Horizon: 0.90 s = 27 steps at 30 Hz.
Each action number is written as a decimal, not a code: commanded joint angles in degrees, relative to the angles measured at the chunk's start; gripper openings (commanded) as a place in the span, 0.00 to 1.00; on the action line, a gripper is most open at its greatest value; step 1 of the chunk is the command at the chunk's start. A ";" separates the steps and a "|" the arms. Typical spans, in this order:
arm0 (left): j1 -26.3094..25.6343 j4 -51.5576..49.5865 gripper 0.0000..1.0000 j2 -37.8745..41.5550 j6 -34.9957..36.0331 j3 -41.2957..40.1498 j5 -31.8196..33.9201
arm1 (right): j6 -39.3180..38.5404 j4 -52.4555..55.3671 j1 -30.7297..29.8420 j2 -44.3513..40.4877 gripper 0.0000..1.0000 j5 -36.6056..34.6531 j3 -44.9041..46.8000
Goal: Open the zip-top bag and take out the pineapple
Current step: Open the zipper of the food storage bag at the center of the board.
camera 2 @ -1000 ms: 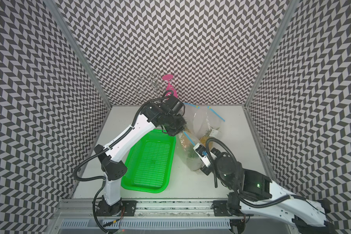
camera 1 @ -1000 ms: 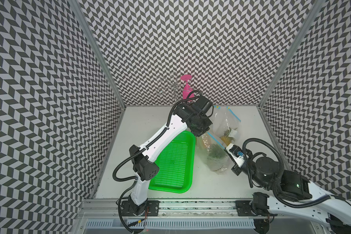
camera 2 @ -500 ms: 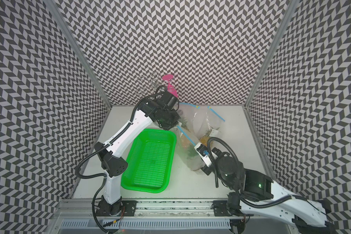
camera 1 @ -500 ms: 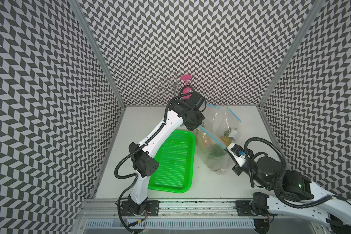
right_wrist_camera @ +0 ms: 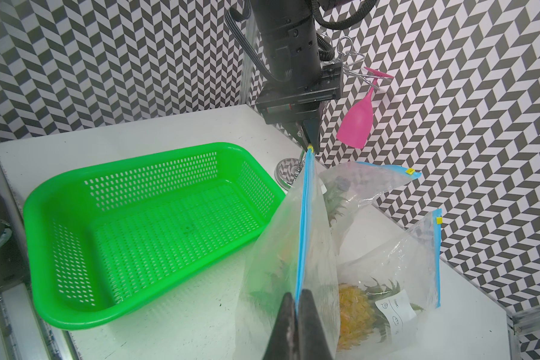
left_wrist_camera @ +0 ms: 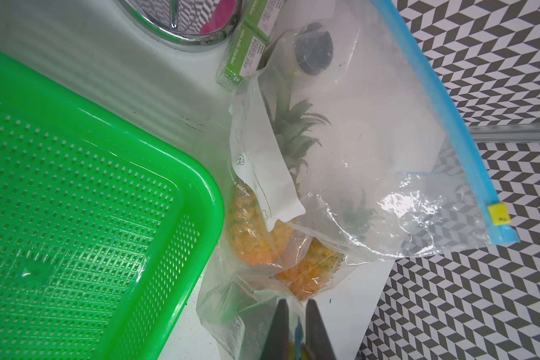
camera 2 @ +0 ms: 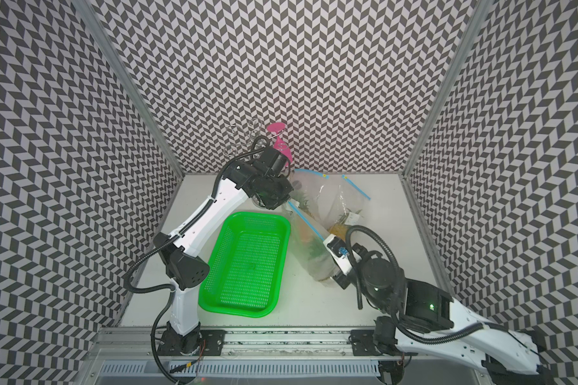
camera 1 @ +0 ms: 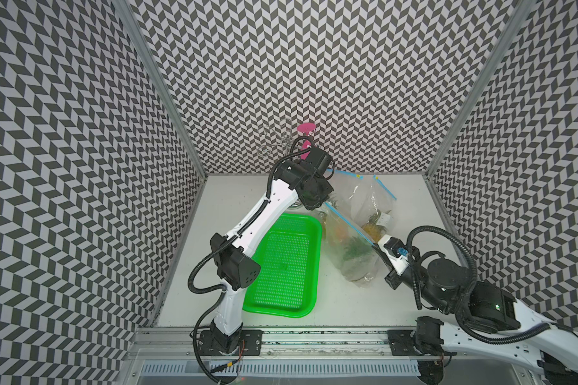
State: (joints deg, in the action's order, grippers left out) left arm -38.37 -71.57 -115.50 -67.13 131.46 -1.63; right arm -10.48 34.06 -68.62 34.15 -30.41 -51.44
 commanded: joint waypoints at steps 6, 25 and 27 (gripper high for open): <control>0.16 3.66 0.00 3.64 -0.03 -0.37 3.28 | 4.10 -6.66 -0.72 -1.91 0.00 -0.45 0.83; -6.00 5.83 0.00 10.26 -3.97 -5.73 -1.54 | 18.89 1.92 -0.11 5.09 0.28 -3.62 -6.61; -6.40 5.89 0.00 10.68 -4.12 -6.42 -1.77 | 23.20 5.64 -0.12 7.24 0.34 -1.04 -11.39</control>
State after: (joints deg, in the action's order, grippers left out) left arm -43.92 -66.52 -107.11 -70.50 125.69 -3.22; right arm 4.60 37.15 -68.82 40.16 -31.79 -56.99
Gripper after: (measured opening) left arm 0.084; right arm 0.328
